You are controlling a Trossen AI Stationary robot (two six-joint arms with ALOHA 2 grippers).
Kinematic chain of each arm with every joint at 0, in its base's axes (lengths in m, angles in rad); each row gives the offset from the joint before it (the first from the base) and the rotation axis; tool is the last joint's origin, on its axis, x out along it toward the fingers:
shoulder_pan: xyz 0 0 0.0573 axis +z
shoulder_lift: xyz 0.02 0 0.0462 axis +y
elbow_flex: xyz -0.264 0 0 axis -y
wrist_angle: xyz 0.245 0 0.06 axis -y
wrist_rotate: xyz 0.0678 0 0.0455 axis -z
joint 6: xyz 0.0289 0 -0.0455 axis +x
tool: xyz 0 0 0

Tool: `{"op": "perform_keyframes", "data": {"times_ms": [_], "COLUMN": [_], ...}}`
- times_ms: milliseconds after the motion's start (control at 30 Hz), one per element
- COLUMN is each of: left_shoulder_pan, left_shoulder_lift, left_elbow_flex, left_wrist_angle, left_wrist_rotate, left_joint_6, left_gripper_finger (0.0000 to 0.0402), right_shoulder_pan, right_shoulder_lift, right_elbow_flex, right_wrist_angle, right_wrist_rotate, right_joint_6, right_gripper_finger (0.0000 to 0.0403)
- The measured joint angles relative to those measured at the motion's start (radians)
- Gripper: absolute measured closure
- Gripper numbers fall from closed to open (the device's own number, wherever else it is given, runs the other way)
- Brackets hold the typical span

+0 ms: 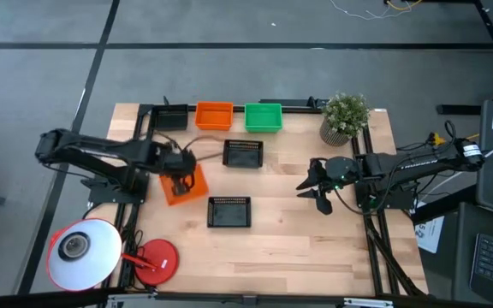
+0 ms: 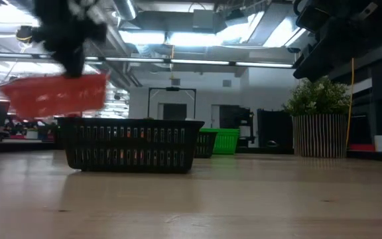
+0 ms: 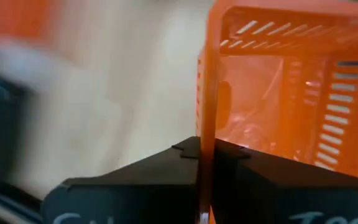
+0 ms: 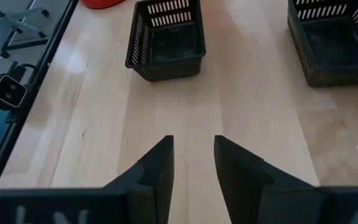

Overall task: Stack baskets by color
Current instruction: Stack the orange bin on the orange bin

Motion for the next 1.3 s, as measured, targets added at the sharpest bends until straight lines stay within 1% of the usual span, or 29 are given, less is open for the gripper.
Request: {"op": "perform_keyframes", "data": {"times_ms": [67, 133, 200, 233, 333, 400, 500, 600, 700, 833, 1000, 1167, 1300], "left_shoulder_pan": [0.015, 0.046, 0.098, 0.129, 0.232, 0.310, 0.429, 0.540, 0.616, 0.669, 0.700, 0.730, 0.755], "left_shoulder_lift": [-0.009, -0.010, 0.002, 0.011, 0.053, 0.100, 0.205, 0.331, 0.457, 0.592, 0.702, 0.760, 0.770], "left_elbow_flex": [0.079, 0.160, 0.227, 0.251, 0.314, 0.360, 0.442, 0.519, 0.586, 0.654, 0.720, 0.767, 0.770], "left_wrist_angle": [0.016, 0.066, 0.145, 0.208, 0.378, 0.450, 0.448, 0.404, 0.381, 0.367, 0.320, 0.245, 0.206], "left_wrist_rotate": [-0.104, -0.197, -0.250, -0.253, -0.216, -0.190, -0.185, -0.165, -0.132, -0.113, -0.110, -0.102, -0.037], "left_joint_6": [0.079, 0.188, 0.319, 0.383, 0.570, 0.677, 0.786, 0.839, 0.888, 0.956, 1.068, 1.099, 1.099], "left_gripper_finger": [0.0401, 0.0401, 0.0401, 0.0401, 0.0401, 0.0401, 0.0401, 0.0401, 0.0401, 0.0401, 0.0401, 0.0401, 0.0401], "right_shoulder_pan": [0.000, 0.000, 0.000, 0.000, 0.000, 0.000, 0.000, 0.000, 0.000, 0.000, 0.000, 0.000, 0.000], "right_shoulder_lift": [0.000, 0.000, 0.000, 0.000, 0.000, 0.000, 0.000, 0.000, 0.000, 0.000, 0.000, 0.000, 0.000], "right_elbow_flex": [0.000, 0.000, 0.000, 0.000, 0.000, 0.000, 0.000, 0.000, 0.000, 0.000, 0.000, 0.000, 0.000], "right_wrist_angle": [0.002, 0.004, 0.013, 0.015, 0.023, 0.024, 0.024, 0.023, 0.023, 0.023, 0.023, 0.022, 0.022], "right_wrist_rotate": [0.000, 0.000, 0.000, 0.000, 0.000, 0.000, 0.000, 0.000, 0.000, 0.000, 0.000, 0.000, 0.000], "right_joint_6": [-0.020, -0.048, -0.074, -0.084, -0.097, -0.096, -0.093, -0.094, -0.093, -0.092, -0.094, -0.095, -0.096], "right_gripper_finger": [0.0289, 0.0289, 0.0289, 0.0289, 0.0289, 0.0289, 0.0289, 0.0289, 0.0289, 0.0289, 0.0289, 0.0289, 0.0289]}}
